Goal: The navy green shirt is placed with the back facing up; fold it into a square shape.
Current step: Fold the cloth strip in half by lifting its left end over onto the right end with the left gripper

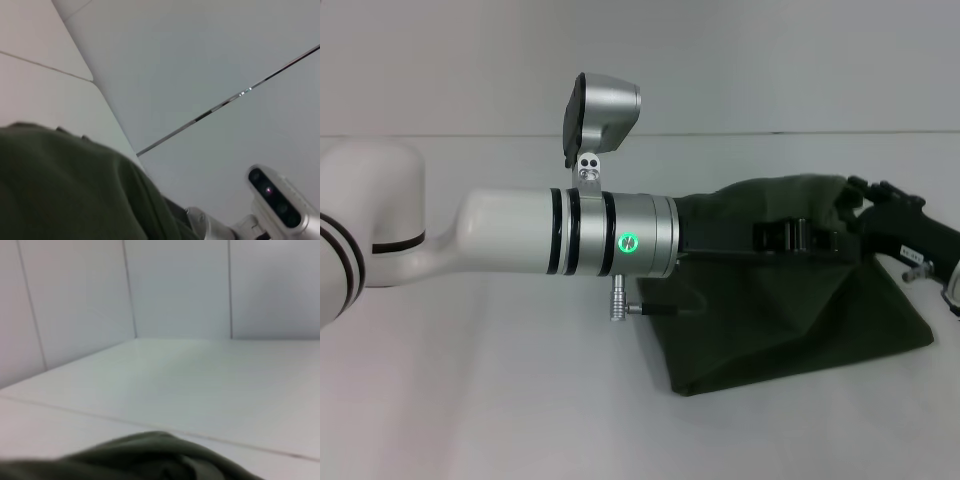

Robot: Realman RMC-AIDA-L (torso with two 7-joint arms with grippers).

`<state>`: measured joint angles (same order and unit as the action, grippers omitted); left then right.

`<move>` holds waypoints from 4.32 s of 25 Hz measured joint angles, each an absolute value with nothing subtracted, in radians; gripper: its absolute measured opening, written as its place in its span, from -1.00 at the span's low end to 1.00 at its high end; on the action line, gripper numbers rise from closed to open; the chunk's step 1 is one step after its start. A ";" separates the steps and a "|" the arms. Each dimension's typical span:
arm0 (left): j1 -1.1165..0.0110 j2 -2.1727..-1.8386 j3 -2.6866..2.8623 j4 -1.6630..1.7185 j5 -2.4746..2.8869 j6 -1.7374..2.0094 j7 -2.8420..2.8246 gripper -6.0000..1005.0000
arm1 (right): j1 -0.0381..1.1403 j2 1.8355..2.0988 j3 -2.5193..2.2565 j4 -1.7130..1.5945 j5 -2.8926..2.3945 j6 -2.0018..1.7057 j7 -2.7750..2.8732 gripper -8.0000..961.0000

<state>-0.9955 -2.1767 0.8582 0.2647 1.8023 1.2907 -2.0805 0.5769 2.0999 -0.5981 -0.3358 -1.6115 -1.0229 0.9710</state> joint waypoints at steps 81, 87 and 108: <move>-0.985 -2.177 0.779 0.066 1.674 1.295 -1.716 -0.62 | 0.504 2.095 -0.455 -0.319 -1.455 -1.032 0.876 0.77; -0.988 -2.177 0.804 0.074 1.681 1.327 -1.722 -0.30 | 0.508 2.094 -0.455 -0.319 -1.454 -1.027 0.913 0.77; -0.515 -2.172 0.876 0.937 1.796 1.795 -1.608 0.93 | 0.639 1.993 -0.748 -0.793 -2.125 -1.129 2.218 0.77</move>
<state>-0.5155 -2.1723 0.8756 0.9373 1.7958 1.7952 -1.6075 0.6393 1.9930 -0.7476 -0.7928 -2.1251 -1.1286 2.2183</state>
